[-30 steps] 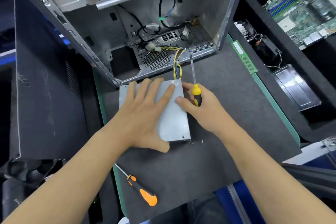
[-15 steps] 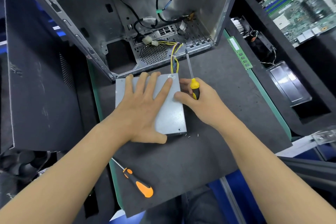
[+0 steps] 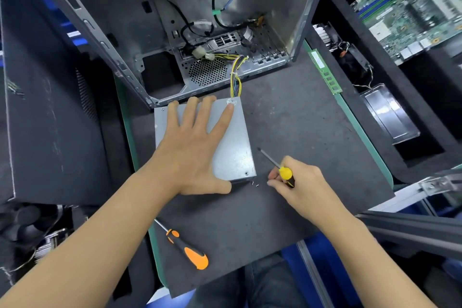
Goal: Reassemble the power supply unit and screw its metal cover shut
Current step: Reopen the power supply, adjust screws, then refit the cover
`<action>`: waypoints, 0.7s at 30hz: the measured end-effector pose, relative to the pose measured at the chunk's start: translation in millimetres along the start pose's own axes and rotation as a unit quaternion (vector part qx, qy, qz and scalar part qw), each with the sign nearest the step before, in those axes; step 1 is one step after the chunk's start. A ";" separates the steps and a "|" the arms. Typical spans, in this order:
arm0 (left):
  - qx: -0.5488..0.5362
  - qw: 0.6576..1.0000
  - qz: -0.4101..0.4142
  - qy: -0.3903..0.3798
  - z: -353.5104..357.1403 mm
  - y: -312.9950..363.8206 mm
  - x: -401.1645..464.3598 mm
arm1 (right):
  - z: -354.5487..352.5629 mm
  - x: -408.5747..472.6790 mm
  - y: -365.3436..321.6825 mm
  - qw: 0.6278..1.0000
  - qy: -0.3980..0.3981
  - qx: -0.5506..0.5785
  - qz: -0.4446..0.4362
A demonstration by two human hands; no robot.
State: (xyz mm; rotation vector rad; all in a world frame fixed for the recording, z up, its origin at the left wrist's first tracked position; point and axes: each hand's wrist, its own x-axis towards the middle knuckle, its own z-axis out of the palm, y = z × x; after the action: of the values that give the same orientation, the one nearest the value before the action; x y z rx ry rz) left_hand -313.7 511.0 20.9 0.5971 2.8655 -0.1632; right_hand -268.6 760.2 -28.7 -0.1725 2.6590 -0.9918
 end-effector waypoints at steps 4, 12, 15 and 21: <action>-0.016 1.000 0.004 0.007 1.6 -0.9 -1.9 | 1.5 -0.8 -1.0 0.996 0.014 -0.071 -0.048; -0.043 0.999 0.002 0.017 1.8 -1.0 -4.1 | -34.0 54.8 -52.8 0.967 0.137 0.215 0.028; -0.048 0.999 0.003 0.016 1.5 -1.7 -4.0 | -43.9 85.0 -79.4 0.956 0.148 0.253 -0.013; -0.059 0.998 0.002 0.015 -0.6 -2.2 -3.4 | -37.1 118.7 -106.7 0.980 0.123 0.108 -0.112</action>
State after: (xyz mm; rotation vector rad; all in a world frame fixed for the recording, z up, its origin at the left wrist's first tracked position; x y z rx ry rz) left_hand -311.6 507.7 22.4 0.5862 2.8783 0.0161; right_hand -392.0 677.3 40.2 -0.3271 2.7674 -1.4521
